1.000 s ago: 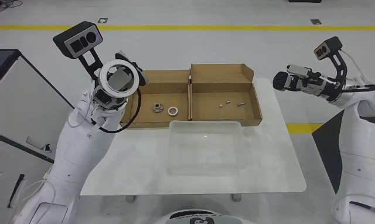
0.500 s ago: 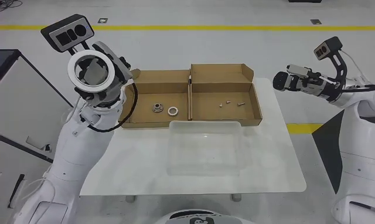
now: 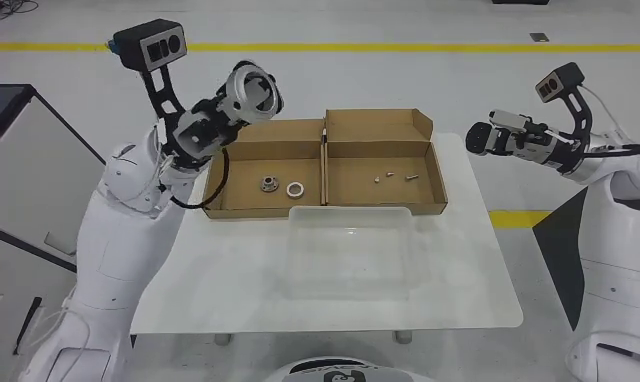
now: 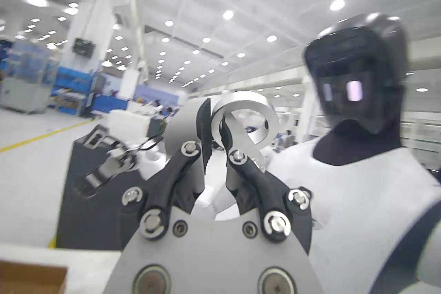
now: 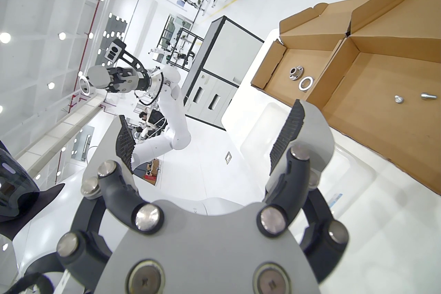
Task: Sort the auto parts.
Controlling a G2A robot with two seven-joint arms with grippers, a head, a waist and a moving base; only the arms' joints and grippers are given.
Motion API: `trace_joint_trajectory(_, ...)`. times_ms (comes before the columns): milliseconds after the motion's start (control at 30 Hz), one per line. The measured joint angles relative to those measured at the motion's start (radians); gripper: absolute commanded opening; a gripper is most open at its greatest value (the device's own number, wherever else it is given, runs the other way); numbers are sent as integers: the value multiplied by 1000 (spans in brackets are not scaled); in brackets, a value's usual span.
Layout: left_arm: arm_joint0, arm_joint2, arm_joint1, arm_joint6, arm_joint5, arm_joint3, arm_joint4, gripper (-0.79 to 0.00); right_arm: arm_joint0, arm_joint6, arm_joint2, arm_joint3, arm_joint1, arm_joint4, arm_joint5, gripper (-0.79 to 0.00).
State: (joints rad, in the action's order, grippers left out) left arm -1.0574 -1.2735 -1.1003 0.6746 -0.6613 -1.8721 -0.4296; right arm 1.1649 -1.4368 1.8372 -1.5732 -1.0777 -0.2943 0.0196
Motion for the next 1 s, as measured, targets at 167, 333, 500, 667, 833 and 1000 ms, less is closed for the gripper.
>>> trace_joint_trajectory(167, -8, 8, 0, -51, 159, -49, 262, -785, 0, 0, 0, 0, 0, 0, 0, 0)
trace_joint_trajectory(333, 2, 16, 6, -9, 328, -62, 488, -785, 0, 0, 0, 0, 0, 0, 0, 0)
trace_joint_trajectory(500, 22, 25, 17, 79, 495, -84, 729, -785, 0, 0, 0, 0, 0, 0, 0, 0)
trace_joint_trajectory(667, 28, 69, 26, 206, 599, -121, 996, -785, 0, 0, 0, 0, 0, 0, 0, 0)
trace_joint_trajectory(833, 44, 100, 32, 351, 656, -98, 1121, -785, 0, 0, 0, 0, 0, 0, 0, 0)
trace_joint_trajectory(1000, 65, 133, 33, 438, 675, -50, 1206, -785, 0, 0, 0, 0, 0, 0, 0, 0)
